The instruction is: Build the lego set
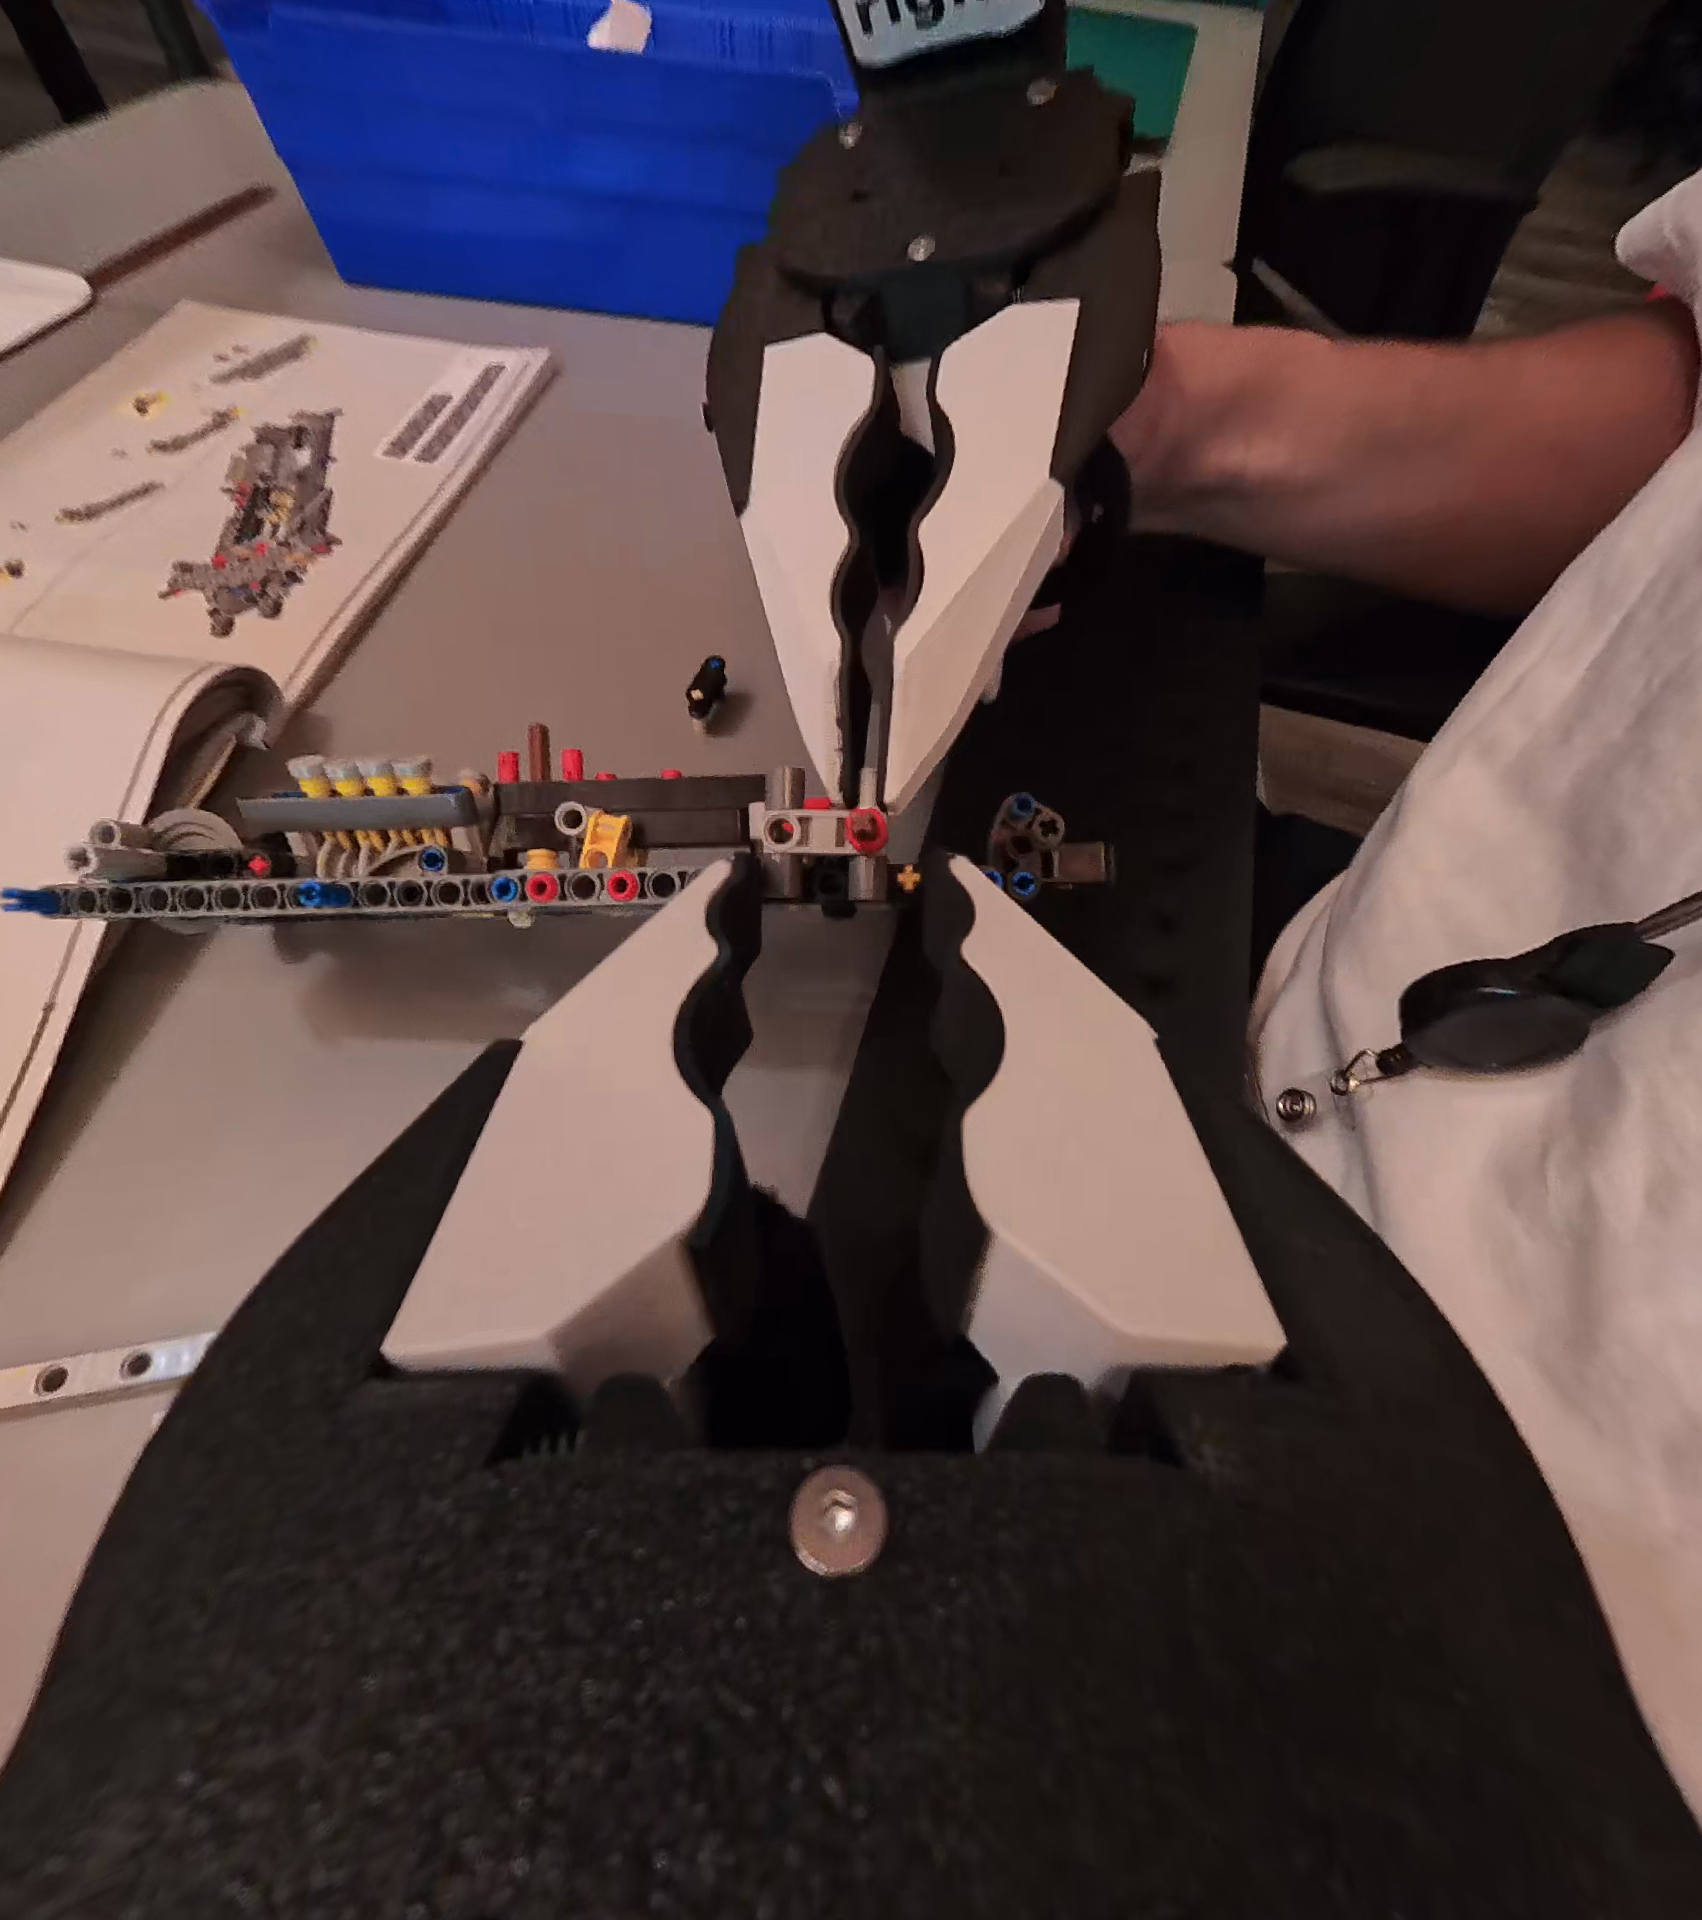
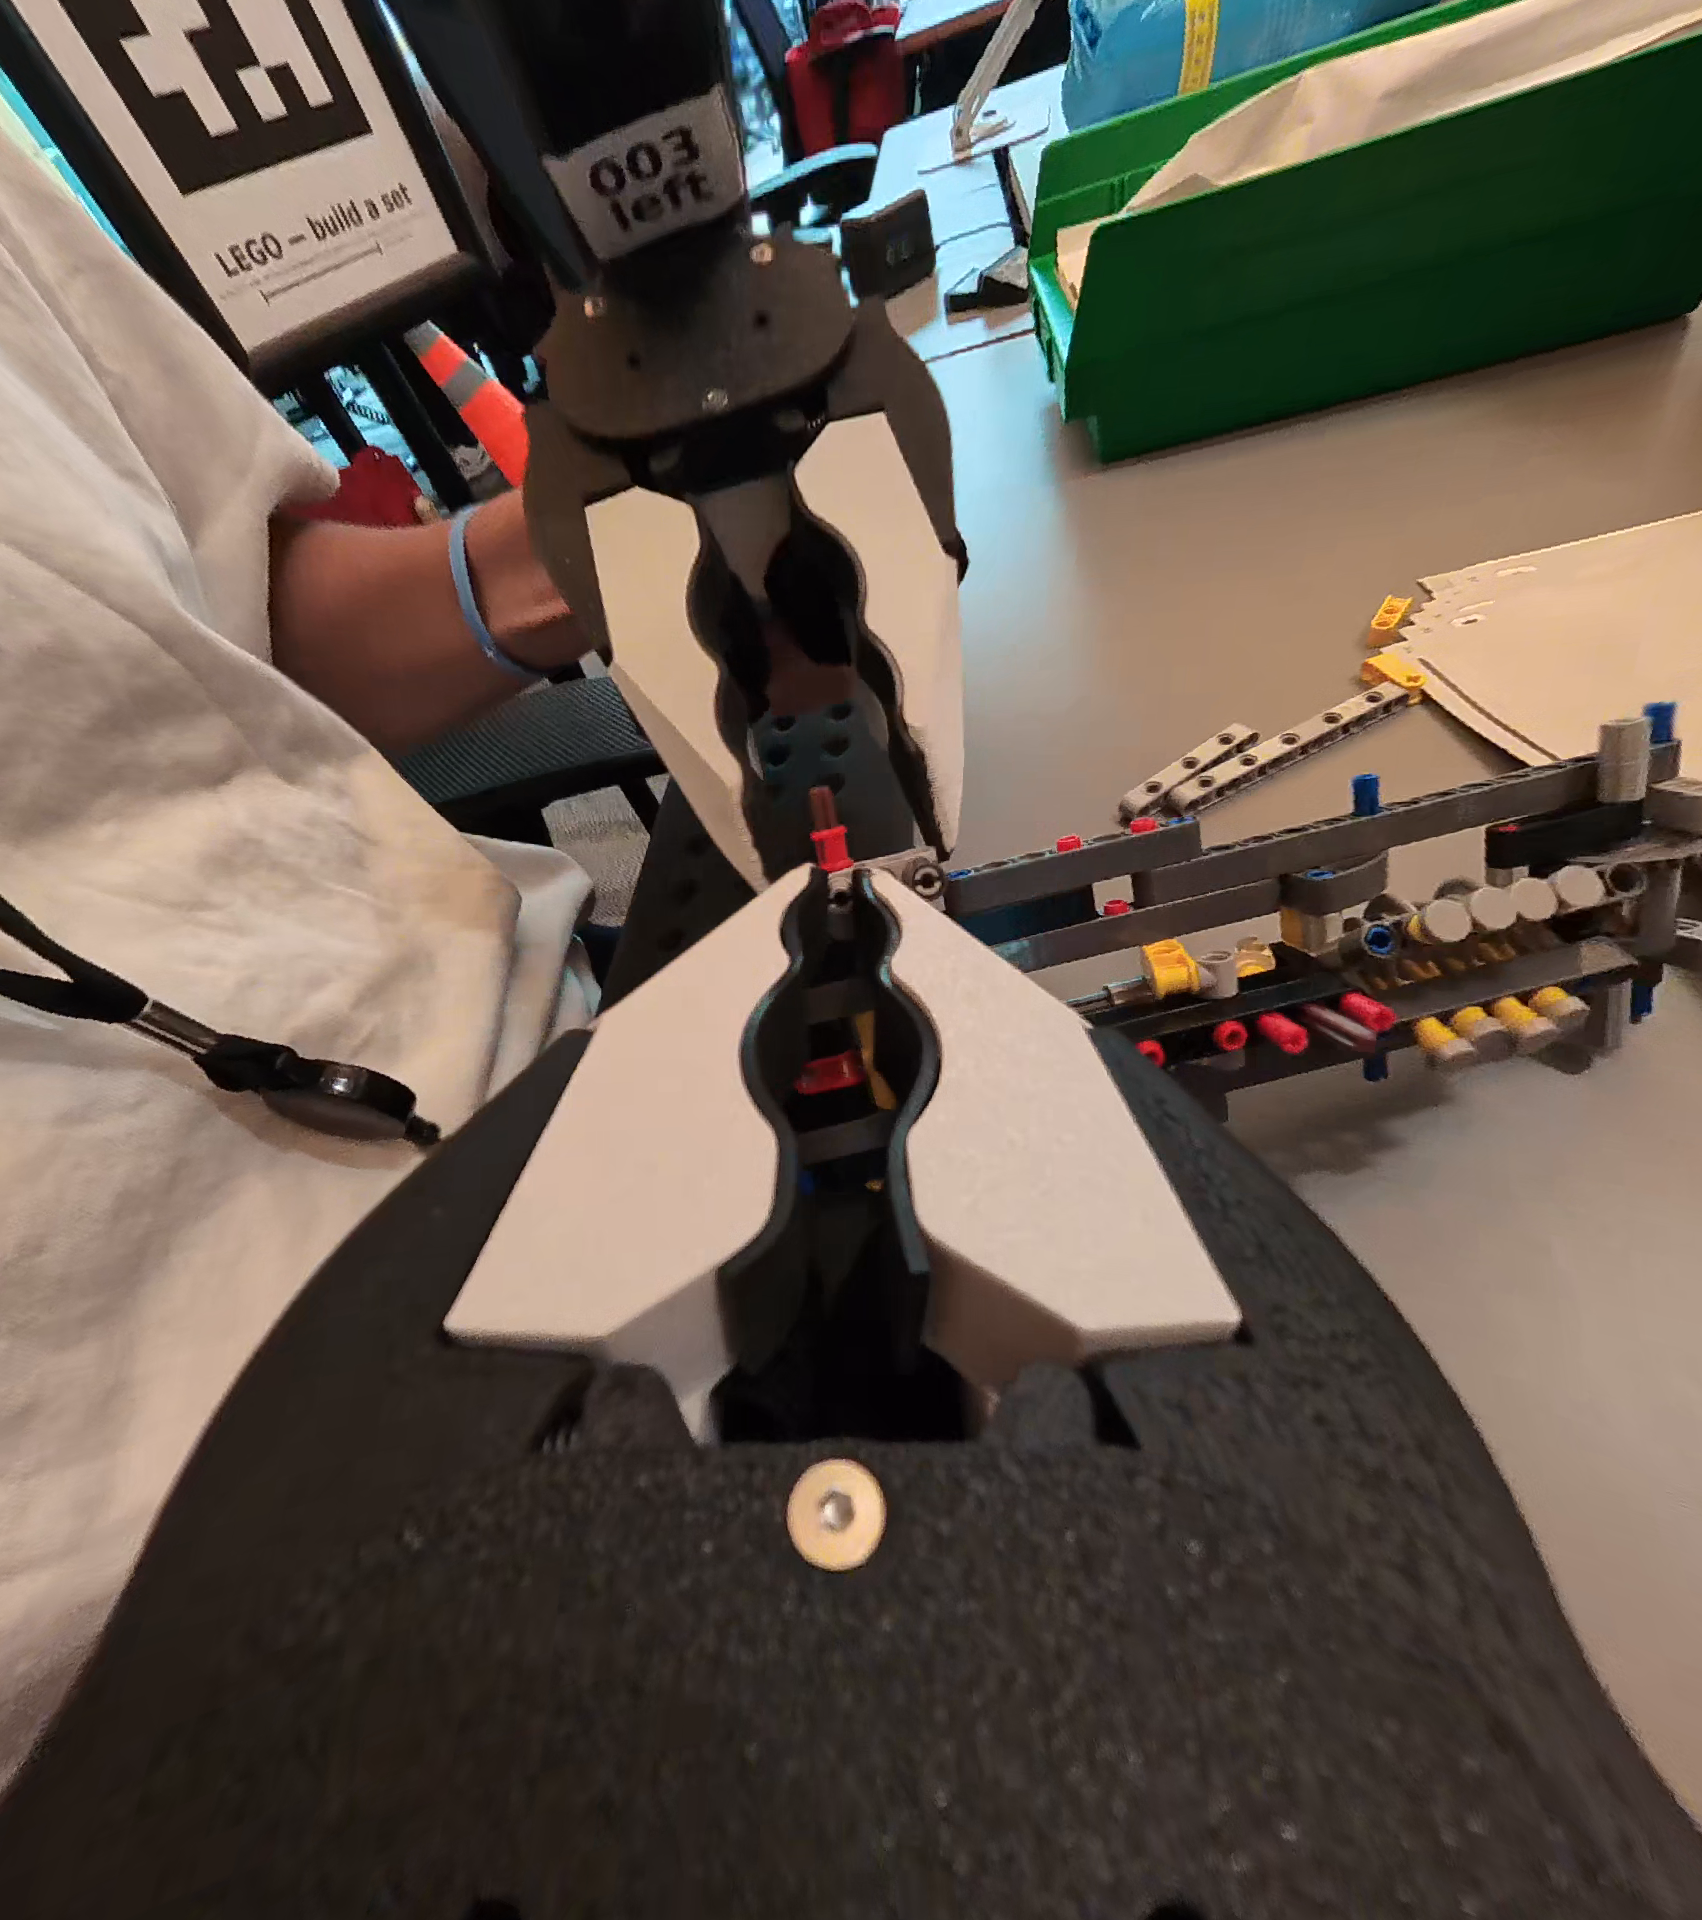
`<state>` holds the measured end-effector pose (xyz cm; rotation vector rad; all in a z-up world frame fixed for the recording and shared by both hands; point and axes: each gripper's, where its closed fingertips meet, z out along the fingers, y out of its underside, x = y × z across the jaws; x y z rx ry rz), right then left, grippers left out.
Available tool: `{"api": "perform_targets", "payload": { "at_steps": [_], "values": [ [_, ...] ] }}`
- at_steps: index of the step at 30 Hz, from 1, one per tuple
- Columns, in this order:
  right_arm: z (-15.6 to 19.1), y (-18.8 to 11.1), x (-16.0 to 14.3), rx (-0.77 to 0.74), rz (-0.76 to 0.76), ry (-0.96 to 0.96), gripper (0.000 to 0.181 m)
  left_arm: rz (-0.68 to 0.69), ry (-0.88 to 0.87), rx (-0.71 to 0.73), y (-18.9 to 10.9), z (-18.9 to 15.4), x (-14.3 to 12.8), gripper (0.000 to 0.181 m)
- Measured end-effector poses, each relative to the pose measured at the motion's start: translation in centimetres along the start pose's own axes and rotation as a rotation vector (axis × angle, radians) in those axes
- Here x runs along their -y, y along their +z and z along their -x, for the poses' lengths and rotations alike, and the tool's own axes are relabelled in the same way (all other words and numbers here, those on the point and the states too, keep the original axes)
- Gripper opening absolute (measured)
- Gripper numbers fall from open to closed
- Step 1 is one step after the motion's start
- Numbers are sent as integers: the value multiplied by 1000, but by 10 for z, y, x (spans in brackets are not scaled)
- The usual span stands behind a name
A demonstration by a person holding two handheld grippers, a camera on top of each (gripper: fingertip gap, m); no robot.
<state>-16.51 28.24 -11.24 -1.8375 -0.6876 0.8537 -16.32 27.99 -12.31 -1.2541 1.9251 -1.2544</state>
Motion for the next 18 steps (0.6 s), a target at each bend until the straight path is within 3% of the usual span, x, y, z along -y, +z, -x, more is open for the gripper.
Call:
{"api": "perform_targets", "payload": {
  "at_steps": [7,18],
  "values": [
    [2,-1,0,15,-41,40,4,-83,44,-6,3,-1,6,28],
    [1,-5,-8,18,-37,84,6,-16,29,-104,15,0,-2,25]
  ]
}}
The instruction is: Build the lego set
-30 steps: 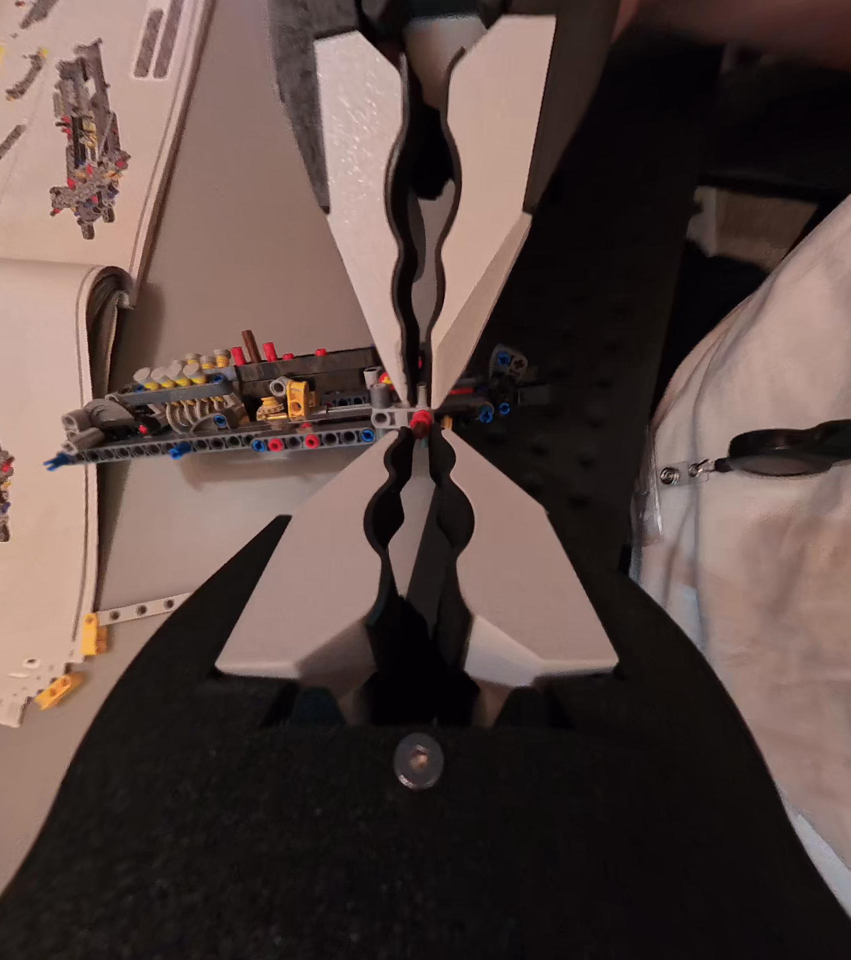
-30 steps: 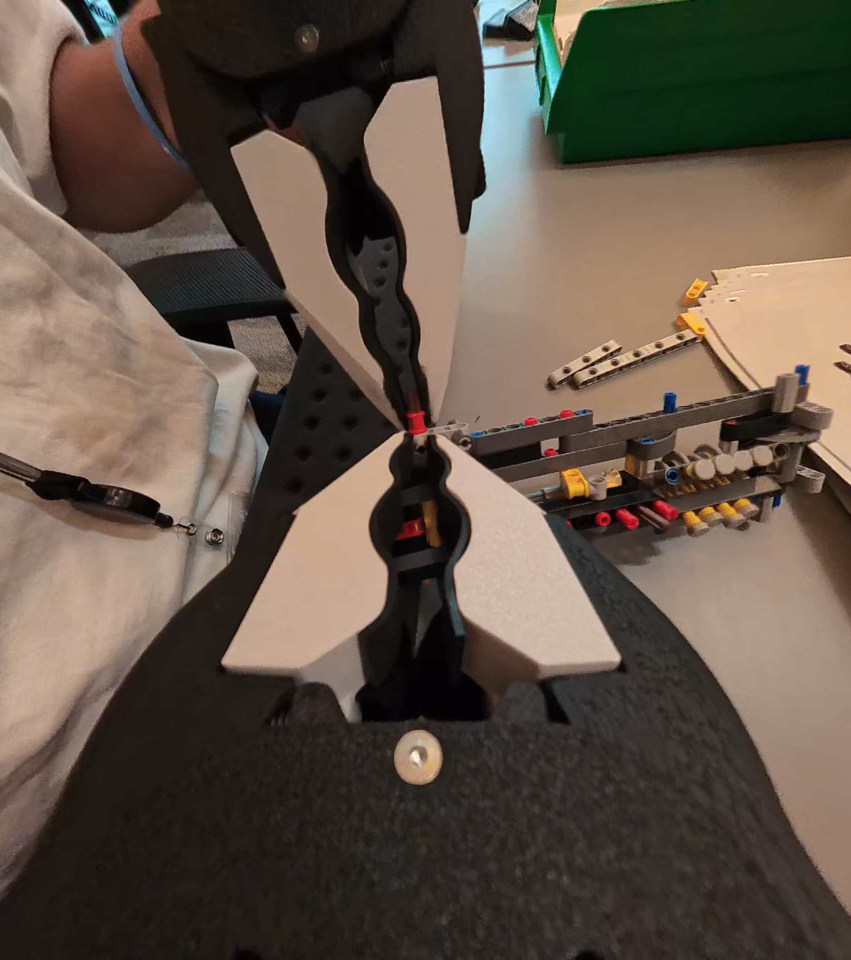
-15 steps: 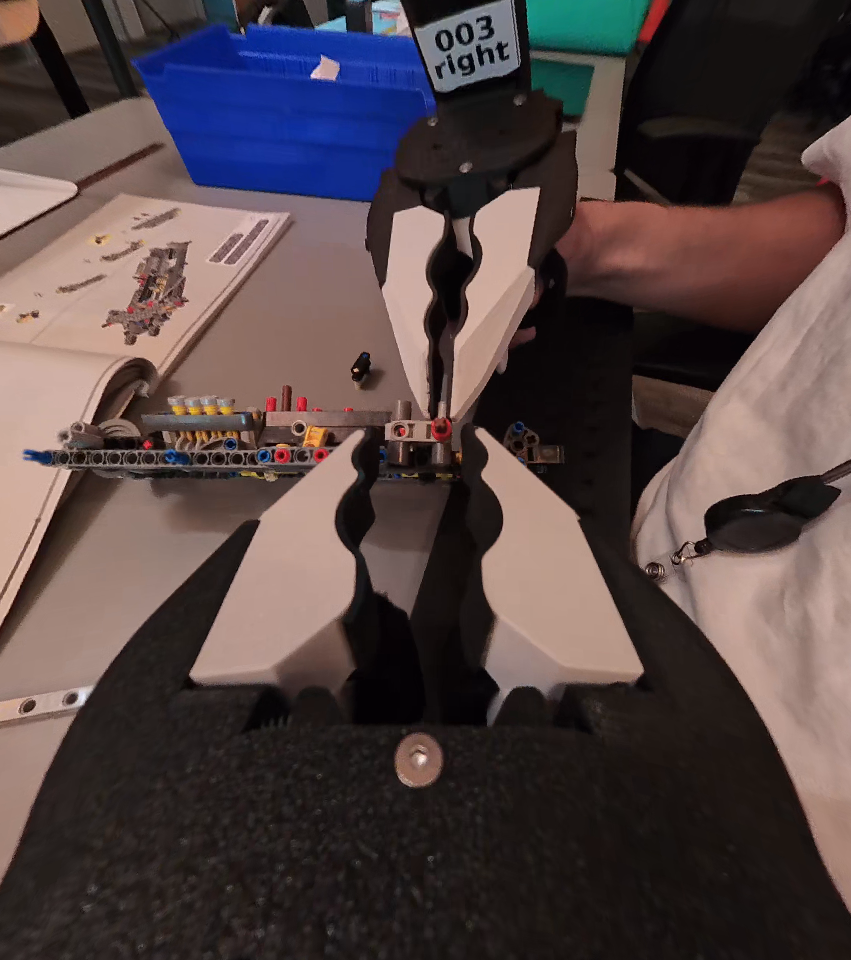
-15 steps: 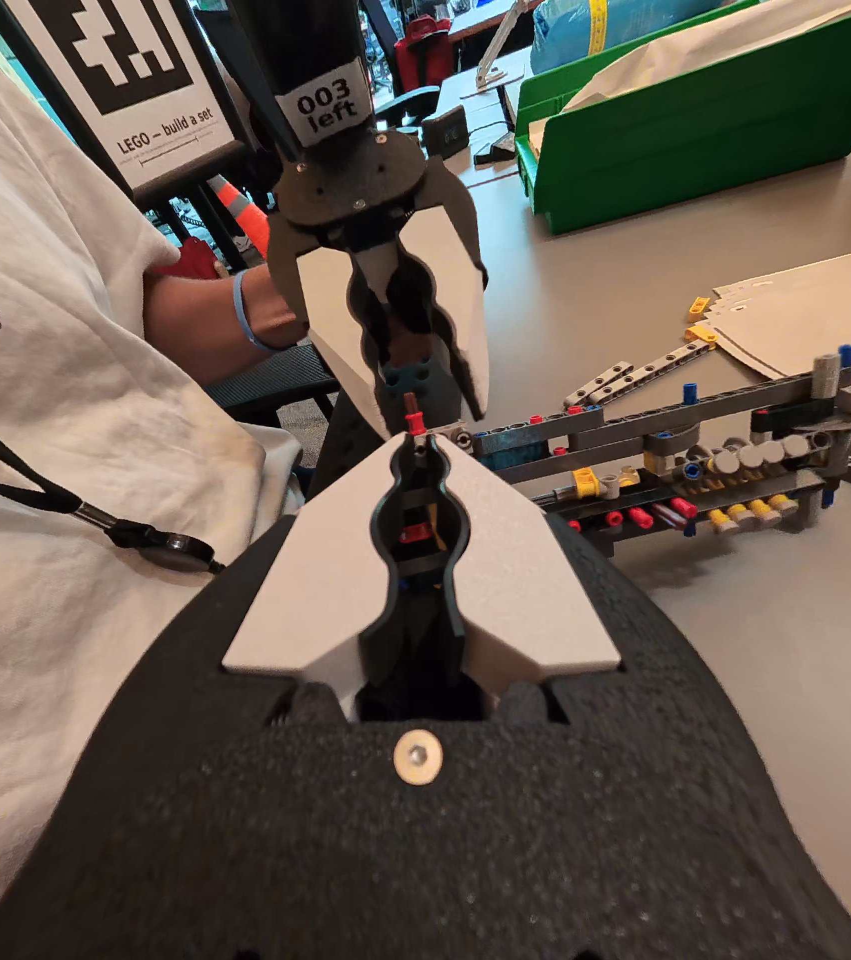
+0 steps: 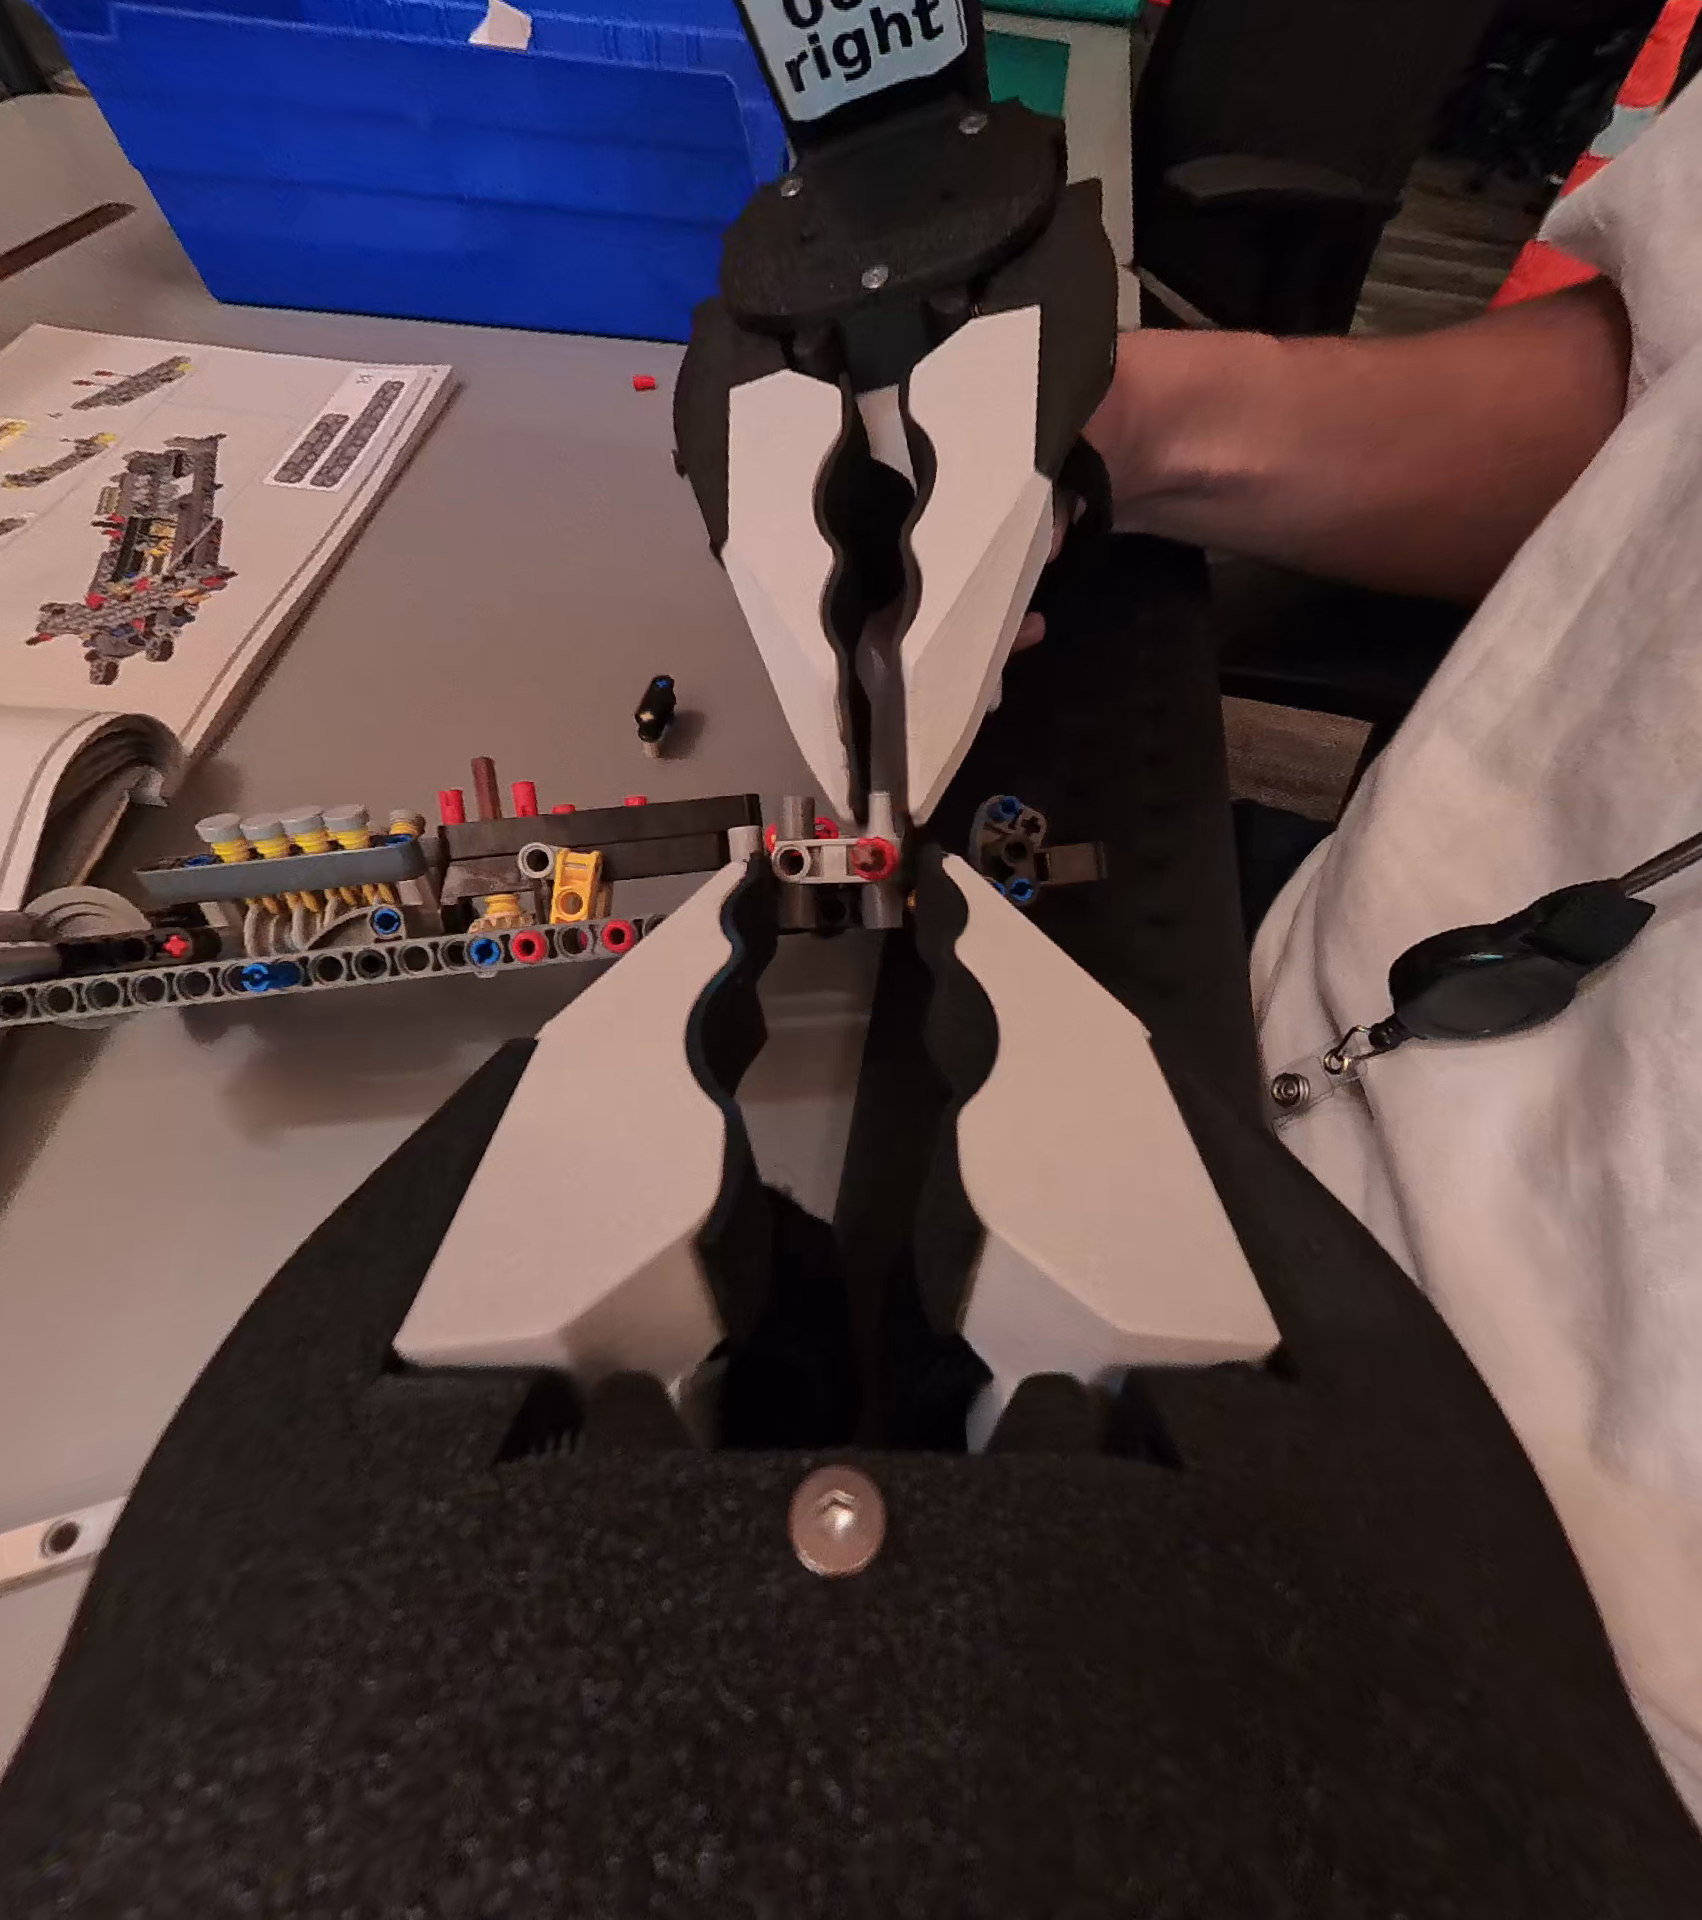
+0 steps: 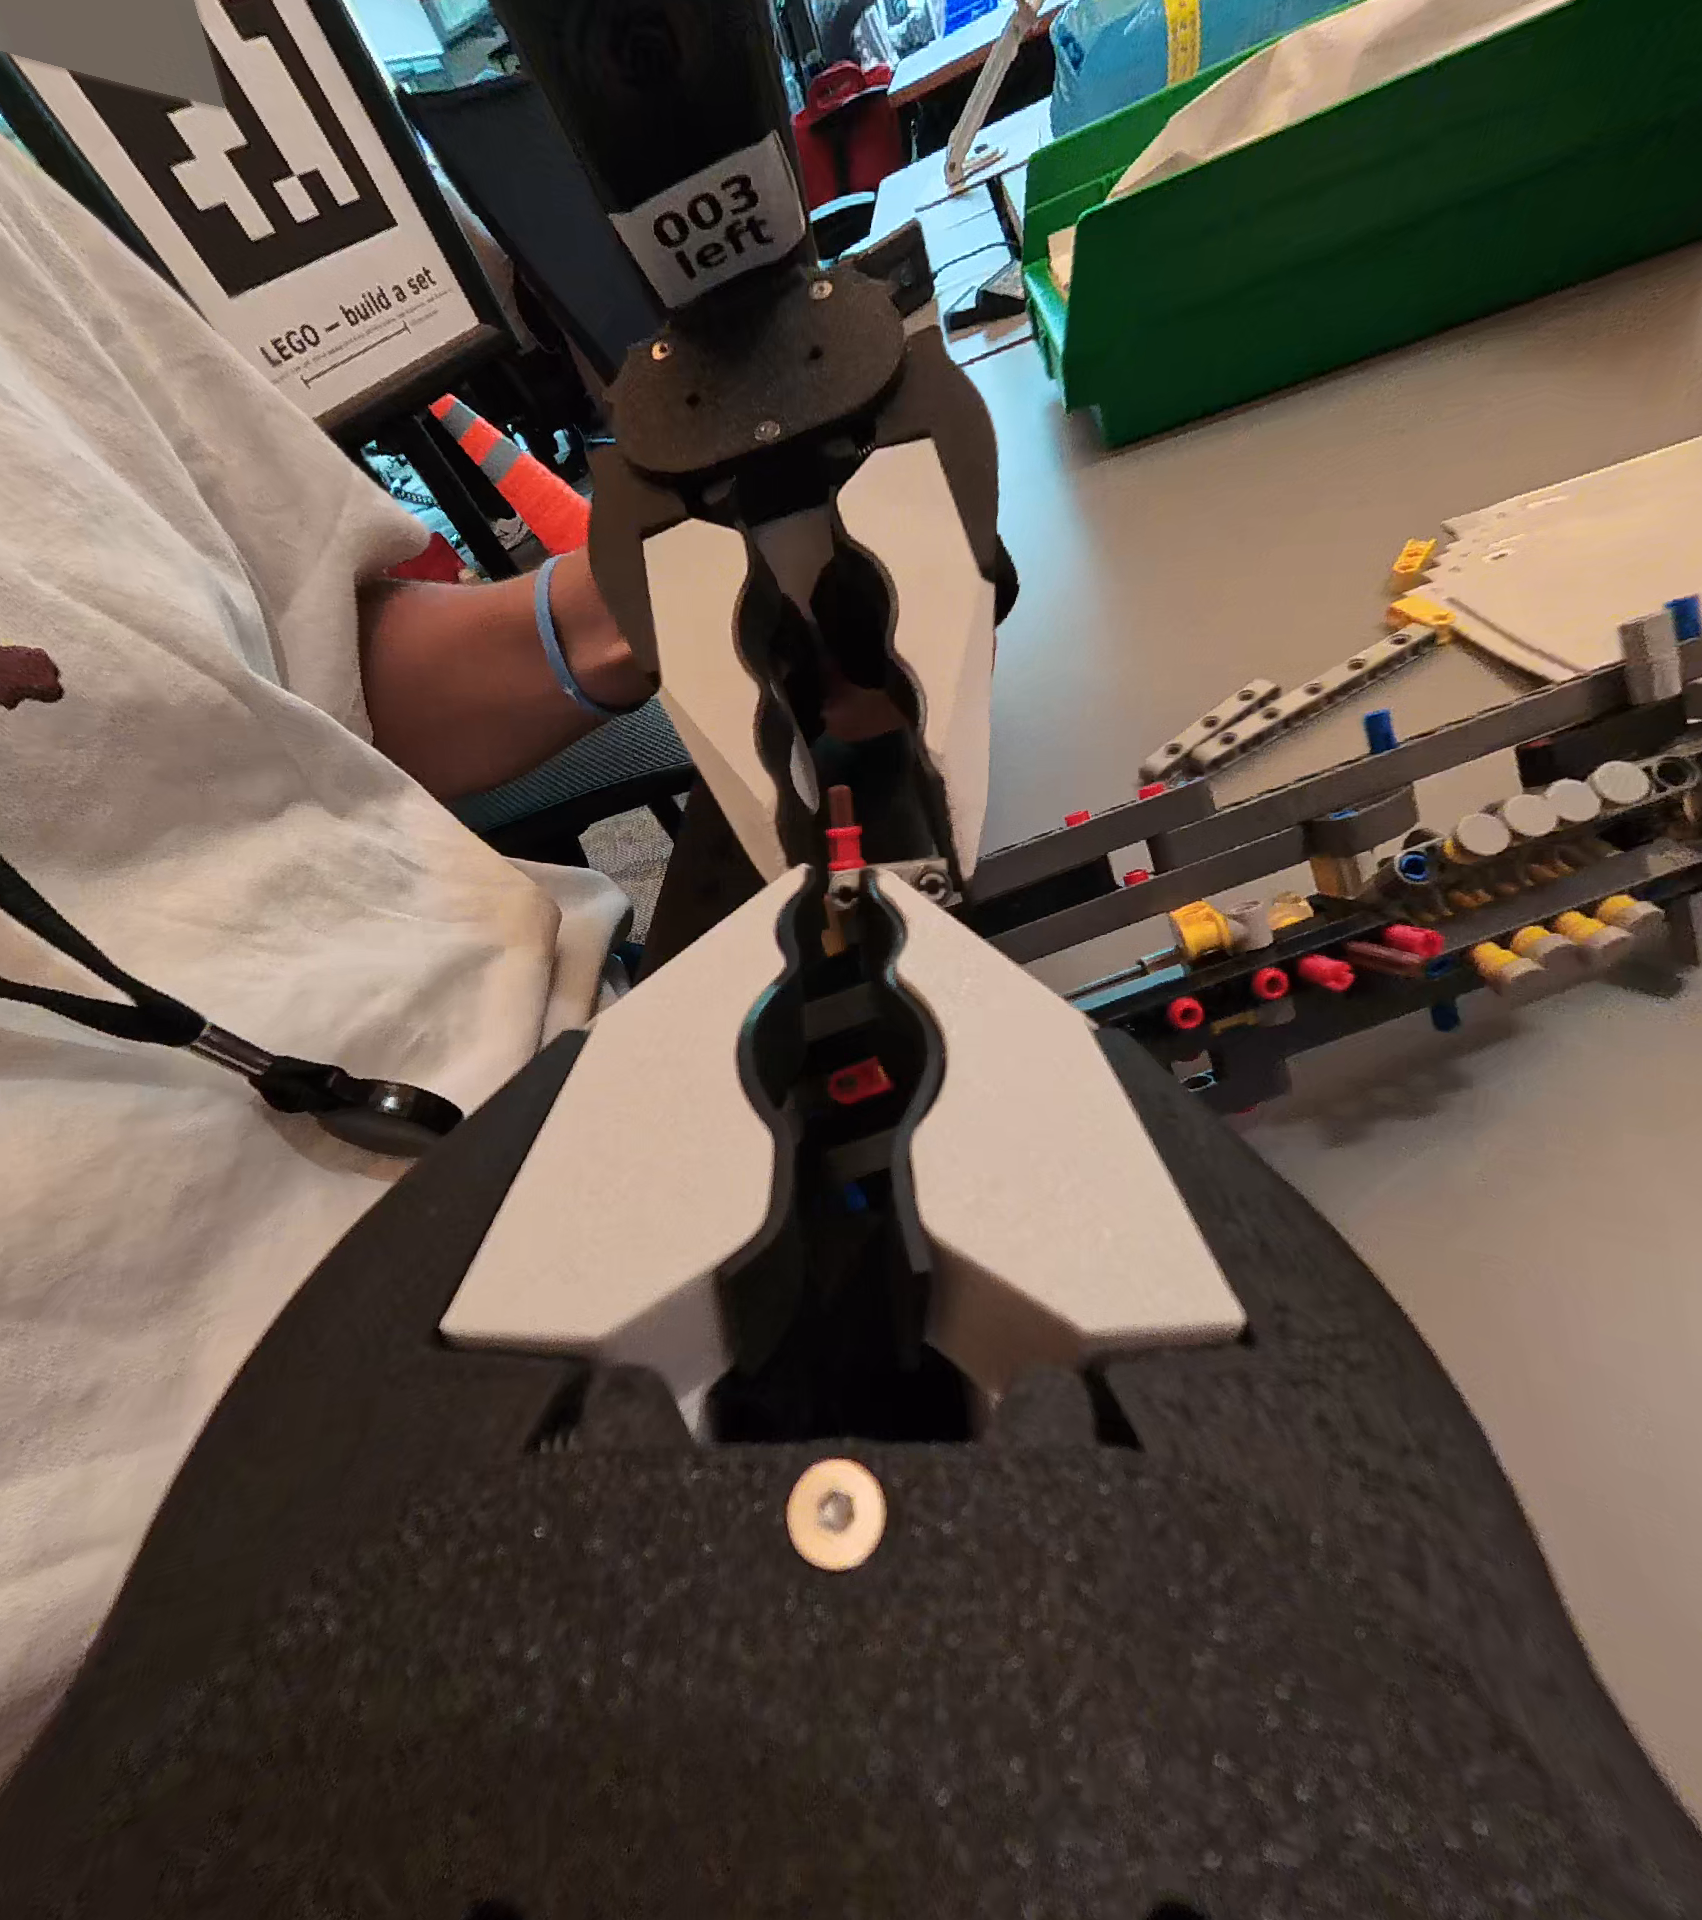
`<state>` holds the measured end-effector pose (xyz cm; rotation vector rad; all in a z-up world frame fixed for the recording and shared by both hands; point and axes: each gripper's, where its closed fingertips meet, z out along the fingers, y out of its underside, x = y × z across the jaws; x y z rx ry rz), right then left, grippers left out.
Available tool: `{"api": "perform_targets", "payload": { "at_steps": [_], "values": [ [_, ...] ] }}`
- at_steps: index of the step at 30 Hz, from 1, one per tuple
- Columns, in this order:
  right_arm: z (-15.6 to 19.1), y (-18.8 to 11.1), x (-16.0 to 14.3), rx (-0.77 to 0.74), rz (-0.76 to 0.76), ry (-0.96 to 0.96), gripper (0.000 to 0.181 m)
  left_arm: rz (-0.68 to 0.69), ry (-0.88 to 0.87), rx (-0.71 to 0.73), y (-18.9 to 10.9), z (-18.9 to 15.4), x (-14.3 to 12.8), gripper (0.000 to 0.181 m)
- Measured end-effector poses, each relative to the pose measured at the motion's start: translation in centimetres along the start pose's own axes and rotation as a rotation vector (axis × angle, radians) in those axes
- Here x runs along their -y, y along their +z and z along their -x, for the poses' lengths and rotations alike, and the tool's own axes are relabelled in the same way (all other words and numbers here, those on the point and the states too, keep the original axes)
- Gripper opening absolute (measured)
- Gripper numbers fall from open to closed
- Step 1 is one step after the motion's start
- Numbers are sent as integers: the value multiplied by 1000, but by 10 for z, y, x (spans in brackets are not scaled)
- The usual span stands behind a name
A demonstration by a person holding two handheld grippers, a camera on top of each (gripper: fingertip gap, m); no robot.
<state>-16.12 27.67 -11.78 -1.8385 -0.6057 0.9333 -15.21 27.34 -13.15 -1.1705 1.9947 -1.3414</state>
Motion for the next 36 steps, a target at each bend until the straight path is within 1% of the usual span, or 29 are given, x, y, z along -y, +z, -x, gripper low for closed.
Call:
{"api": "perform_targets", "payload": {
  "at_steps": [2,3,5,6,7,8,9,11,12,15,18,23,25,27,28,29,32,33,34,35,36],
  "values": [
    [-4,-14,5,-24,-31,-6,8,8,-3,-5,2,1,1,25],
    [-9,-25,8,-58,-49,-17,9,12,-2,-4,2,2,1,25],
    [-28,-56,10,-168,-63,-37,8,23,0,8,0,5,3,22],
    [-39,-72,6,-226,-41,-40,8,27,8,10,-2,6,4,22],
    [-53,-88,-5,-293,16,-42,9,34,15,13,-5,7,6,22],
    [-68,-102,-23,-367,111,-36,14,49,23,16,-7,8,6,22],
    [-78,-112,-42,-409,207,-16,20,64,31,20,-10,9,6,22],
    [-87,-122,-64,-438,330,15,22,89,43,24,-12,10,6,22],
    [-86,-121,-70,-428,370,5,23,100,50,24,-12,11,7,22],
    [-89,-114,-71,-454,462,-70,21,125,66,27,-12,11,8,22],
    [-97,-103,-75,-446,566,-124,22,127,74,40,-12,13,11,22],
    [-100,-86,-77,-378,648,-181,20,142,100,89,-13,16,10,22],
    [-101,-84,-79,-372,673,-206,7,146,108,103,-14,16,10,22],
    [-102,-84,-75,-380,677,-232,7,141,109,111,-14,16,10,22],
    [-99,-82,-67,-374,638,-226,7,135,110,115,-13,16,11,22],
    [-91,-75,-51,-346,547,-216,7,128,112,119,-13,16,11,22],
    [-43,-51,15,-186,136,-237,6,109,111,122,-11,15,12,22],
    [-25,-45,31,-123,11,-234,6,103,106,119,-10,15,12,22],
    [-13,-39,40,-84,-79,-248,6,96,100,116,-9,15,12,22],
    [-8,-33,42,-82,-125,-278,7,89,95,113,-9,15,12,22],
    [-5,-28,40,-93,-139,-304,6,82,90,110,-9,15,12,22]
  ]
}}
